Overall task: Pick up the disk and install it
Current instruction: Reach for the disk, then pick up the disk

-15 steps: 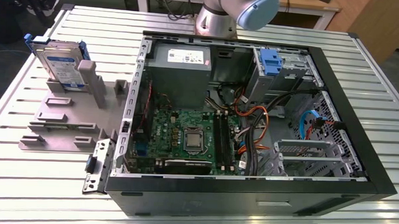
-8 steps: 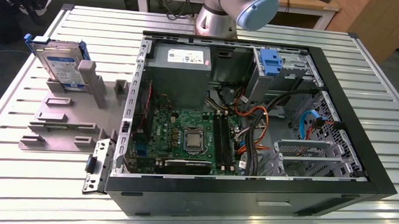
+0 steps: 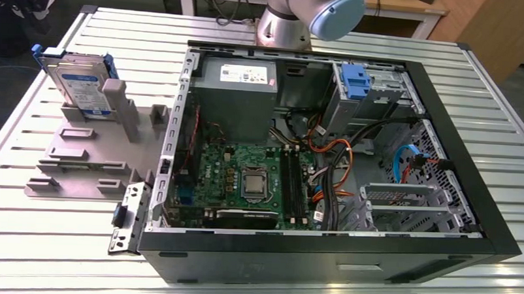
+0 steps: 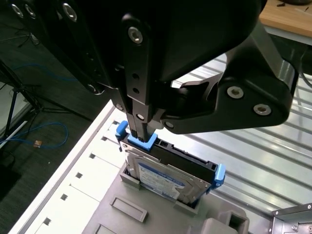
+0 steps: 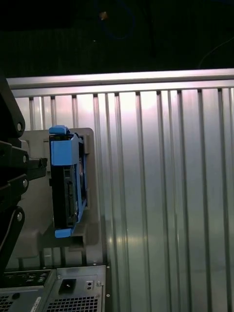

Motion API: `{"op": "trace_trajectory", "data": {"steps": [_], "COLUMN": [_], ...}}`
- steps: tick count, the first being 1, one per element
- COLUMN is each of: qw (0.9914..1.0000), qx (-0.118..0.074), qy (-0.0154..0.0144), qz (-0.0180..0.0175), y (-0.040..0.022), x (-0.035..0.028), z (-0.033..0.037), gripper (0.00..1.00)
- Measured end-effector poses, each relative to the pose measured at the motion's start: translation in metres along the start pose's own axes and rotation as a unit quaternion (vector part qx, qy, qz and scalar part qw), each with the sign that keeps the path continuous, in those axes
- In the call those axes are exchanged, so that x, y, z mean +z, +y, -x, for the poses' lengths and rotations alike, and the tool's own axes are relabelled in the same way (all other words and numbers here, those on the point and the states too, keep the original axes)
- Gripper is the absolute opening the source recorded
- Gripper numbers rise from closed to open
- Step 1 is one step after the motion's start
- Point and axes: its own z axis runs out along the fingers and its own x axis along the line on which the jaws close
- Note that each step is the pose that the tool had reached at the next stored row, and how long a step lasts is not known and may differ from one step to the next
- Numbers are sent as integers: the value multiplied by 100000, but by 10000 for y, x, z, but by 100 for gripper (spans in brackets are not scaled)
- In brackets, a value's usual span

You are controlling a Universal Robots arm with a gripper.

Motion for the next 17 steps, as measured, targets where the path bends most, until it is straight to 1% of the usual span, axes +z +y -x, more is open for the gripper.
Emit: {"op": "trace_trajectory", "data": {"steps": [3, 17], "qw": [100000, 100000], "qx": [-4, -36], "qy": [3, 0], "qz": [-1, 2], "y": [-2, -2], "x": [-1, -1], "z": [-23, -30], "gripper": [11, 11]}}
